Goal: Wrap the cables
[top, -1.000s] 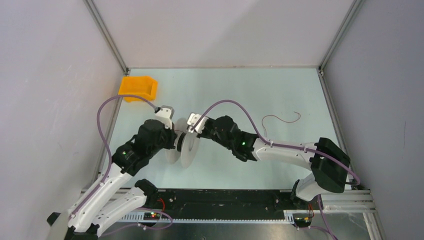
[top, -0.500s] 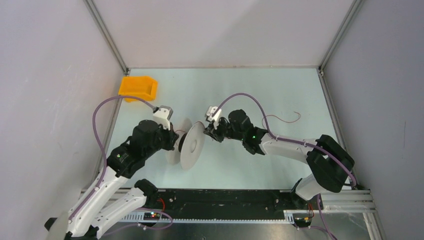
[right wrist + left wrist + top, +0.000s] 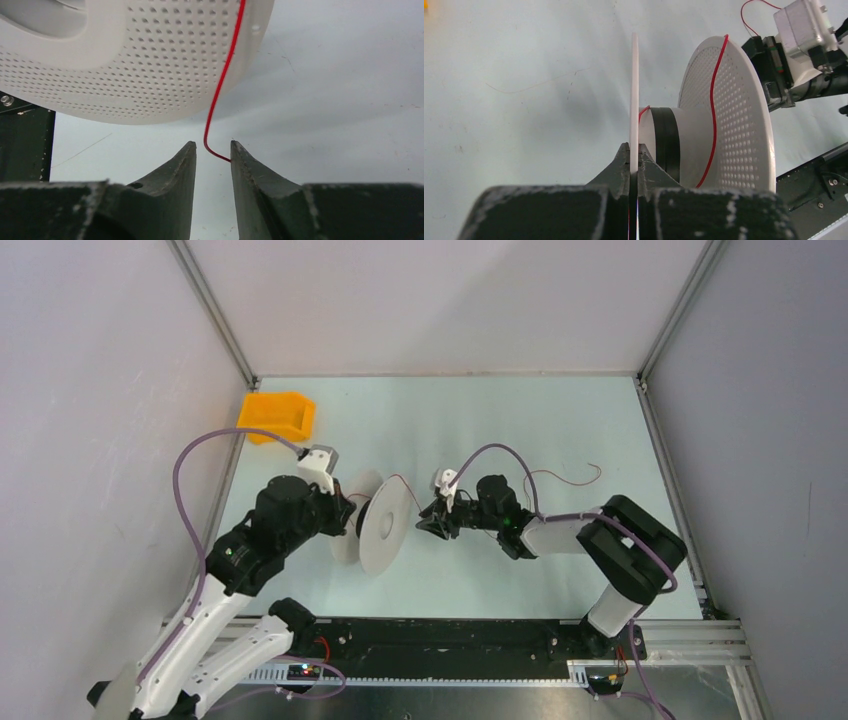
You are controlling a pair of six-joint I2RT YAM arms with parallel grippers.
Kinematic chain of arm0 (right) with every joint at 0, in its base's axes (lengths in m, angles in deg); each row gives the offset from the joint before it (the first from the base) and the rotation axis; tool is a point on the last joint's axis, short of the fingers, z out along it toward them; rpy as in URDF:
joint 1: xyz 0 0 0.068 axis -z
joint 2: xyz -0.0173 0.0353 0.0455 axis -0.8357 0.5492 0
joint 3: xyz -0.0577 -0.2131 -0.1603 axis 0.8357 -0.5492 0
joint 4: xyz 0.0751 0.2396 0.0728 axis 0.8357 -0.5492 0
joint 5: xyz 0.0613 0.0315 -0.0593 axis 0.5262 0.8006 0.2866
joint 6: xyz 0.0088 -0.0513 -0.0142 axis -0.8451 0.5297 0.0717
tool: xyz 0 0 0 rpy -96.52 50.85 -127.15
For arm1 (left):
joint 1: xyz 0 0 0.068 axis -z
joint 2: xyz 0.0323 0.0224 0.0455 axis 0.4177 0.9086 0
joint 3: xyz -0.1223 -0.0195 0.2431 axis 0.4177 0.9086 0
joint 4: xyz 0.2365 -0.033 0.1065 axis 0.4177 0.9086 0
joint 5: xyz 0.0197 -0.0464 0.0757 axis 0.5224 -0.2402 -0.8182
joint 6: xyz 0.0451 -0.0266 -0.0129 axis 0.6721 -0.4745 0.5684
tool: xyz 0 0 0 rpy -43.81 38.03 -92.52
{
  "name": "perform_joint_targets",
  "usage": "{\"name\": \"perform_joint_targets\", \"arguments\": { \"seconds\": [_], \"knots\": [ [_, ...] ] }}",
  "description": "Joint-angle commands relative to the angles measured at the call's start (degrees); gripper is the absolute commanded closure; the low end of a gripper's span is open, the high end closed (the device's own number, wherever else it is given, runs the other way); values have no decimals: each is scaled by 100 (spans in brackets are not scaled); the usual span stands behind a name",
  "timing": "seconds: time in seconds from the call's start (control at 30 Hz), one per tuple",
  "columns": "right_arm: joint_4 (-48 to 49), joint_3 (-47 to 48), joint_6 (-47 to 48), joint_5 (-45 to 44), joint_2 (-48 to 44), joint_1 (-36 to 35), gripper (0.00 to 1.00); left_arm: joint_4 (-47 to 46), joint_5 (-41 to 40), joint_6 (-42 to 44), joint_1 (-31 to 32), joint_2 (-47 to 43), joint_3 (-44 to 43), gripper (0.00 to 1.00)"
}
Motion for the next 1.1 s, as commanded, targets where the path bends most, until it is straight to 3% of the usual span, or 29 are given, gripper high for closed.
{"name": "perform_joint_targets", "arguments": {
  "seconds": [0.0,0.13,0.43,0.53,0.7,0.83,1.07],
  "knots": [
    [1236,-78,-77,324,331,135,61,-390,265,-156,-81,-91,-332,100],
    [1860,-80,-111,517,546,231,53,-384,342,-189,-123,-132,-386,100],
    [2673,-36,-576,666,1067,437,53,-382,466,-280,-184,-142,-625,100],
    [2771,-41,-768,619,1202,456,61,-381,680,-301,-264,-243,-741,100],
    [3312,-36,-1611,830,1479,715,88,-386,1167,-387,-410,-290,-996,100],
    [3536,-36,-1980,994,1540,889,100,-388,1594,-474,-518,-356,-1200,100],
    [3422,-36,-2190,975,1510,945,100,-402,1875,-655,-681,-345,-1432,100]
  ]
}}
